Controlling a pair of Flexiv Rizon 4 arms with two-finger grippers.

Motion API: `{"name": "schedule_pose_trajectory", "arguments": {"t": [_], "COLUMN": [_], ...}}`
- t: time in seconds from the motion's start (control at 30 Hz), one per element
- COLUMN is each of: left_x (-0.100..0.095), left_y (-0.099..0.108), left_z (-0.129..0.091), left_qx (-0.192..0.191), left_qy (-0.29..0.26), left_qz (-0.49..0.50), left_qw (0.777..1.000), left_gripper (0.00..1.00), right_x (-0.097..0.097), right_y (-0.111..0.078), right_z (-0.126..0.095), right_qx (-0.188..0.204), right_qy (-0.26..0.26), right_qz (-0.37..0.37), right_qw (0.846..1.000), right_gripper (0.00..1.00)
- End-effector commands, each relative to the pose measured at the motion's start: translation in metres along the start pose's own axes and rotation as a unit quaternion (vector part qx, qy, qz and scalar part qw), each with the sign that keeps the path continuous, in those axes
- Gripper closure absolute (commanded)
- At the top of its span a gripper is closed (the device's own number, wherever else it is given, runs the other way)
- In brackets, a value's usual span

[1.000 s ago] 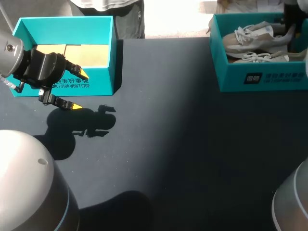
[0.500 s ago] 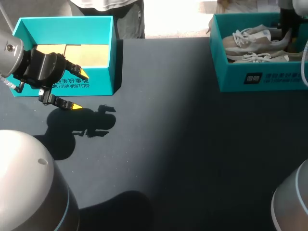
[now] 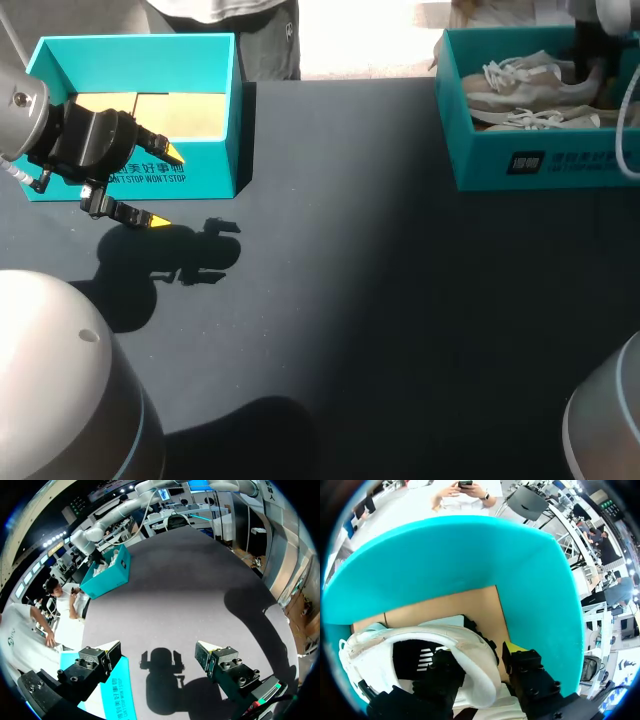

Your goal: Take the shoe out of the shoebox, open the shoe tongue, remove and reinsert the insole, then place the shoe into the shoebox

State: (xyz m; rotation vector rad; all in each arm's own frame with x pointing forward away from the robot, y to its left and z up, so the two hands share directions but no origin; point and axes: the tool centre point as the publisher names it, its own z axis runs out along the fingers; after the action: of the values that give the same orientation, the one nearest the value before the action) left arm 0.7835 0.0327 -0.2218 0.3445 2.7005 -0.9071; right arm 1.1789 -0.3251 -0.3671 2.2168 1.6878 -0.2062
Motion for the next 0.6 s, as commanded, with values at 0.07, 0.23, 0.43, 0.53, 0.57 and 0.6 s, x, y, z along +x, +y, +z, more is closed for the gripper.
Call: {"name": "schedule_pose_trajectory", "arguments": {"t": [0.07, 0.23, 0.43, 0.53, 0.57, 0.6], "left_x": [0.000, 0.000, 0.000, 0.000, 0.000, 0.000], "left_y": [0.000, 0.000, 0.000, 0.000, 0.000, 0.000], "left_z": [-0.001, -0.001, -0.001, -0.001, -0.001, -0.001], "left_qx": [-0.001, -0.001, -0.001, -0.001, -0.001, -0.001], "left_qy": [0.001, 0.001, 0.001, 0.001, 0.001, 0.001], "left_qz": [0.000, 0.000, 0.000, 0.000, 0.000, 0.000], "left_qw": [1.000, 1.000, 1.000, 1.000, 1.000, 1.000], "left_gripper": [0.00, 0.00, 0.00, 0.00, 0.00, 0.00], "right_x": [-0.012, -0.022, -0.022, -0.021, -0.016, -0.013], "right_y": [0.004, 0.003, 0.003, 0.004, 0.006, 0.007], "right_z": [-0.006, -0.010, -0.008, -0.010, -0.015, -0.018], "right_qx": [0.002, 0.008, 0.001, 0.000, 0.000, 0.002], "right_qy": [-0.001, 0.010, 0.037, 0.043, 0.043, 0.046], "right_qz": [0.001, 0.003, 0.002, -0.002, -0.003, -0.003], "right_qw": [1.000, 1.000, 0.999, 0.999, 0.999, 0.999], "right_gripper": [0.56, 0.54, 0.39, 0.38, 0.39, 0.38]}}
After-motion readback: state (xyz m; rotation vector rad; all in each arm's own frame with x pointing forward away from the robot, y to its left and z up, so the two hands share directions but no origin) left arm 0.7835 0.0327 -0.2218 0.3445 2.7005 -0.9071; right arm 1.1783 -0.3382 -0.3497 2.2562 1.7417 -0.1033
